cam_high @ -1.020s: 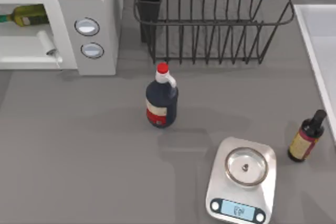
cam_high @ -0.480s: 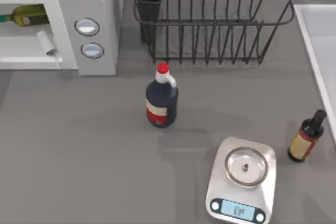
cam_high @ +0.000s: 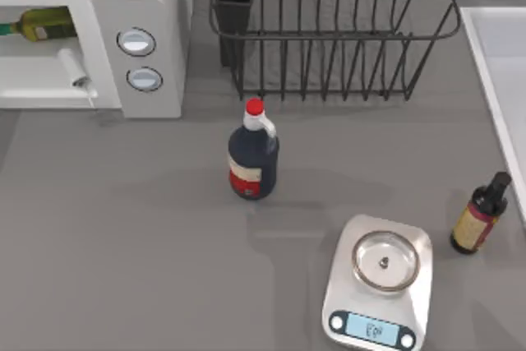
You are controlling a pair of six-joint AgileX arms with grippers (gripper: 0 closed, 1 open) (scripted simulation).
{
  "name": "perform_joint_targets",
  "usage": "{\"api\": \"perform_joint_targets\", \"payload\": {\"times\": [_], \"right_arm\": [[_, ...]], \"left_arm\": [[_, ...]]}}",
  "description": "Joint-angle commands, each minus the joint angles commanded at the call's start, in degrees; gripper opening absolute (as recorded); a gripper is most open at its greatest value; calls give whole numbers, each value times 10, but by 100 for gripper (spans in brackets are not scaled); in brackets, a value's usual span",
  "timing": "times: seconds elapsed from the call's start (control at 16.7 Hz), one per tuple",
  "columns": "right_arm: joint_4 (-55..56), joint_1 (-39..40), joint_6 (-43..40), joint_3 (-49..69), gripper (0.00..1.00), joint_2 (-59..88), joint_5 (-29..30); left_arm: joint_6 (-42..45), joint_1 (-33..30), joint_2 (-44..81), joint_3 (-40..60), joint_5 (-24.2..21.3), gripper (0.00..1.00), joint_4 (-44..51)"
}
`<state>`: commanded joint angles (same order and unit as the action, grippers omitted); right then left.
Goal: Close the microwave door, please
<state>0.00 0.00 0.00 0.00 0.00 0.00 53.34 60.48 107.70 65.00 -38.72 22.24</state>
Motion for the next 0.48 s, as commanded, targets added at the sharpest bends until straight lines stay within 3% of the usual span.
{"api": "perform_joint_targets", "payload": {"times": [0.48], "right_arm": [[0, 0, 0, 0, 100, 0, 0]], "left_arm": [[-66, -60, -110, -134, 30, 0, -65]]}}
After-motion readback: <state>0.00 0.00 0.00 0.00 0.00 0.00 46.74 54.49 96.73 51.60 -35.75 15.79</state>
